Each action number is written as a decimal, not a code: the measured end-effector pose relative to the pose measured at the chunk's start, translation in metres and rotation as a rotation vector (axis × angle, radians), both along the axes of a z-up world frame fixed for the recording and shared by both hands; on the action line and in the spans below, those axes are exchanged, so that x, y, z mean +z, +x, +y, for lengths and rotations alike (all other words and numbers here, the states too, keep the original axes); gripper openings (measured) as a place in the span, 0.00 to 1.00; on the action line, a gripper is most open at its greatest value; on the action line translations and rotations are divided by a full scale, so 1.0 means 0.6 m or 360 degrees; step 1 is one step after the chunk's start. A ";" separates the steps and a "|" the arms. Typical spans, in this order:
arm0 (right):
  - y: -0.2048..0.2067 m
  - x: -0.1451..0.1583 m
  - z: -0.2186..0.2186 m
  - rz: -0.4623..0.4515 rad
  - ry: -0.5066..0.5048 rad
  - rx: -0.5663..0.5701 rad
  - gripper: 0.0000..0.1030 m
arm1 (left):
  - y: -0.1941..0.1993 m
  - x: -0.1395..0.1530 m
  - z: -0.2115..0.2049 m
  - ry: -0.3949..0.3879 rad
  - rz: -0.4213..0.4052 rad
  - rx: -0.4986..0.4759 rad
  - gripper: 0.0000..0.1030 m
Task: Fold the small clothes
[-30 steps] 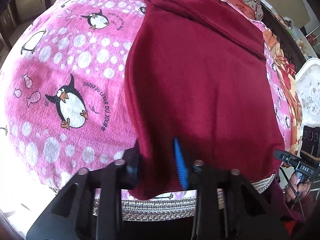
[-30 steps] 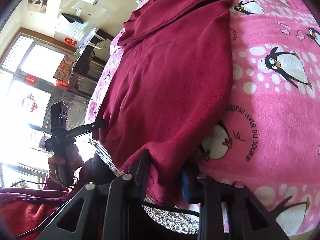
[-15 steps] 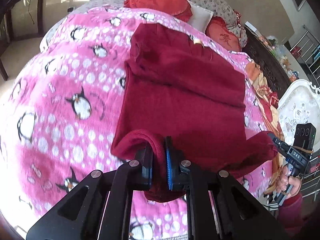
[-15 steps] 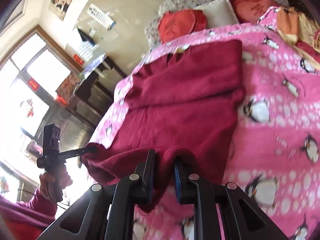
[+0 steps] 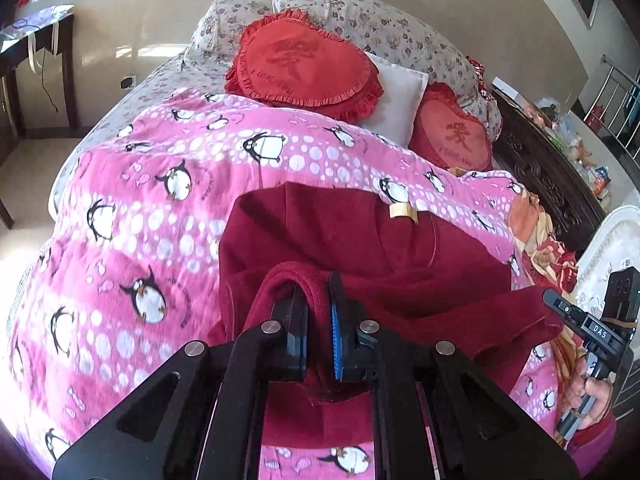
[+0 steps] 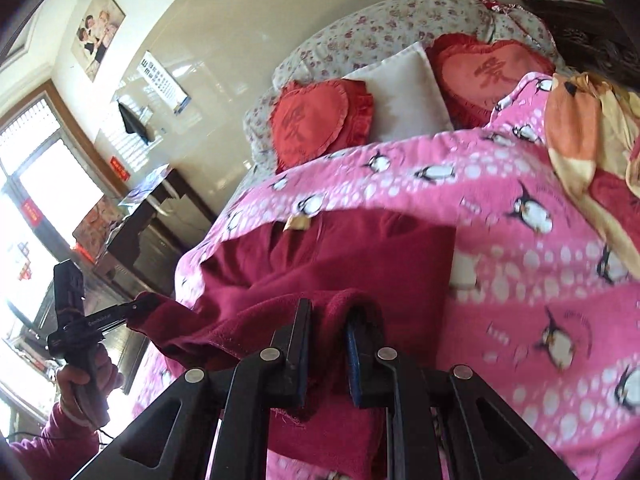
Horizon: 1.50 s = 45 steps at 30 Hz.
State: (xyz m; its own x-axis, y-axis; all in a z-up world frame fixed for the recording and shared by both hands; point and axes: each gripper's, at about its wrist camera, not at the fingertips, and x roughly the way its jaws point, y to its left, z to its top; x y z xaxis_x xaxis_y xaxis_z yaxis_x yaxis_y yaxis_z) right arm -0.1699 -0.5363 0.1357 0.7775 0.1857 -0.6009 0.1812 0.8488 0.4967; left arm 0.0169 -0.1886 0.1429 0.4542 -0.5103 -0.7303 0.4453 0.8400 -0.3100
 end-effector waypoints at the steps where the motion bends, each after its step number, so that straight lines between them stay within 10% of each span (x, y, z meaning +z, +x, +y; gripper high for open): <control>1: 0.014 -0.002 -0.012 0.0001 0.0015 -0.0008 0.14 | 0.016 0.000 -0.010 0.0007 -0.0002 0.0005 0.07; 9: 0.108 -0.079 -0.109 0.0131 0.0303 -0.0177 0.14 | 0.125 -0.035 -0.030 -0.0149 0.0190 0.0006 0.09; 15: 0.114 -0.043 -0.110 0.0033 0.0311 -0.0096 0.14 | 0.146 -0.048 -0.041 -0.0083 0.0230 -0.0022 0.18; 20: 0.111 -0.031 -0.110 0.0056 0.0332 -0.0098 0.15 | 0.153 -0.033 -0.025 -0.0238 0.0183 0.0067 0.79; 23: 0.091 -0.041 -0.130 0.0045 0.0444 -0.0187 0.27 | 0.158 -0.019 -0.010 -0.0286 0.0168 0.0094 0.80; 25: 0.065 -0.031 -0.144 0.0003 0.0393 -0.0337 0.45 | 0.157 -0.012 -0.006 -0.0256 0.0157 0.0094 0.80; 29: 0.038 0.011 -0.113 -0.0145 0.0219 -0.0246 0.45 | 0.141 -0.009 -0.010 -0.0225 0.0103 0.0055 0.80; 38: 0.173 -0.029 0.032 0.0108 -0.0481 0.0053 0.40 | 0.132 -0.089 -0.095 0.0056 0.0109 0.0050 0.80; 45: 0.234 -0.109 -0.064 0.0244 -0.0460 -0.0121 0.31 | 0.162 -0.137 -0.115 0.0232 -0.0001 0.0115 0.80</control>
State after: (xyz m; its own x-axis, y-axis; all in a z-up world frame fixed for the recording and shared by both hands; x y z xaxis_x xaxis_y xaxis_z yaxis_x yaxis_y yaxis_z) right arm -0.0294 -0.5749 0.0702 0.6790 -0.0644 -0.7313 0.3034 0.9317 0.1996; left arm 0.1143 -0.2576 0.0604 0.4863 -0.3653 -0.7938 0.3825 0.9057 -0.1825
